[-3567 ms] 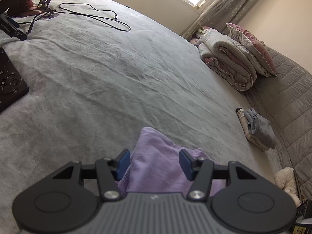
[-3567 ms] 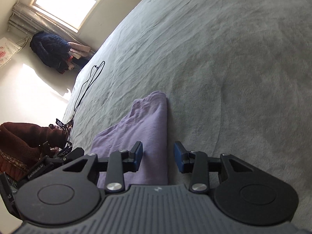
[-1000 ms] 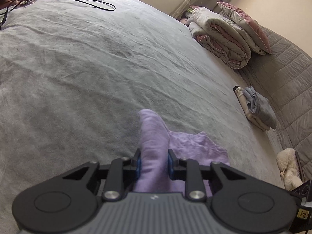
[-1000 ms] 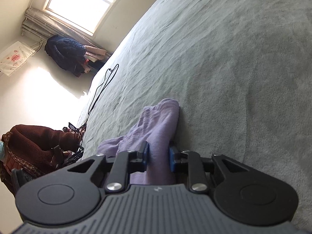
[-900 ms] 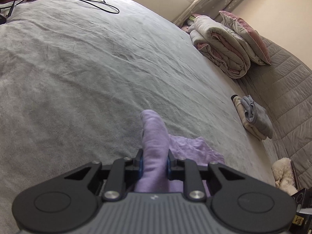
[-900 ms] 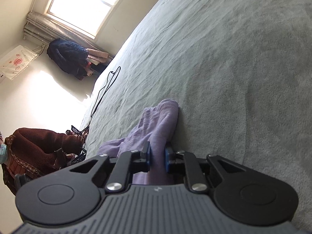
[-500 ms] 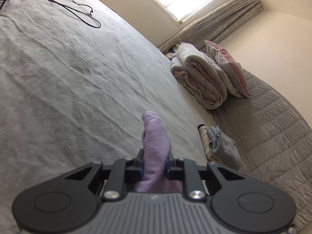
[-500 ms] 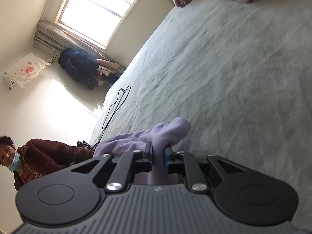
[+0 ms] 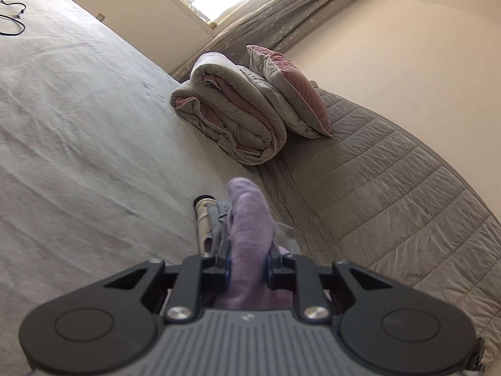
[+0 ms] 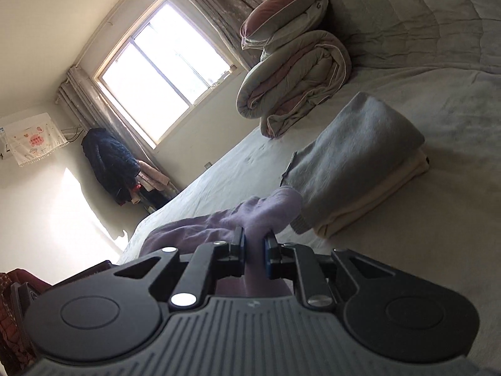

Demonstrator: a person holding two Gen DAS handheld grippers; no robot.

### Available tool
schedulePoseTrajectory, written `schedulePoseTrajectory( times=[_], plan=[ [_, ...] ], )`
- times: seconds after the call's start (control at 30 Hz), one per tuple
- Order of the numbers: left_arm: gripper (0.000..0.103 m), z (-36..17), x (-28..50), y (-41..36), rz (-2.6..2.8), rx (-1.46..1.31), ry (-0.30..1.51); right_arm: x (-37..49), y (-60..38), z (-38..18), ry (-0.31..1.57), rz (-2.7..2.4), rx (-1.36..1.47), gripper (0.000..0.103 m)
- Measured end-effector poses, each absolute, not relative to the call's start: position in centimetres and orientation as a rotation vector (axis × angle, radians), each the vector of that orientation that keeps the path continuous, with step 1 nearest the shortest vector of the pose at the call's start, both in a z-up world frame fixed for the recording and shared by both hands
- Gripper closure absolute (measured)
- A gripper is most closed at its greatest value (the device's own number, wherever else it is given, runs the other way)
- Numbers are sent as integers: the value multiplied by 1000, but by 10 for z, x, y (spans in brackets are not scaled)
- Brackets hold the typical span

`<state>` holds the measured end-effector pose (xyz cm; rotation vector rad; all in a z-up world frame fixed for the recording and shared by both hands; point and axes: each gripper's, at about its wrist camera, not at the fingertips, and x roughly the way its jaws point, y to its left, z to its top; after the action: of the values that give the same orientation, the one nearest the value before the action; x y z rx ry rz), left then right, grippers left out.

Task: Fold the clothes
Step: 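Carry the folded pants with both grippers onto the stack of folded clothes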

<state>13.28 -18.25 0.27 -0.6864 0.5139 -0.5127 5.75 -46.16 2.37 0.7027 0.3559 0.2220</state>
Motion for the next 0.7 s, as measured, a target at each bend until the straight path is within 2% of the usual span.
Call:
schedulePoseTrajectory(
  times=[0.23, 0.5, 0.7],
  plan=[
    [84, 18, 177, -267, -544, -632, 481, 103, -520, 36, 287, 152, 658, 88],
    [82, 22, 232, -314, -505, -552, 428, 165, -550, 43, 234, 100, 529, 88],
    [68, -2, 265, -339, -322, -377, 469, 210, -558, 10, 296, -21, 458, 85]
  ],
)
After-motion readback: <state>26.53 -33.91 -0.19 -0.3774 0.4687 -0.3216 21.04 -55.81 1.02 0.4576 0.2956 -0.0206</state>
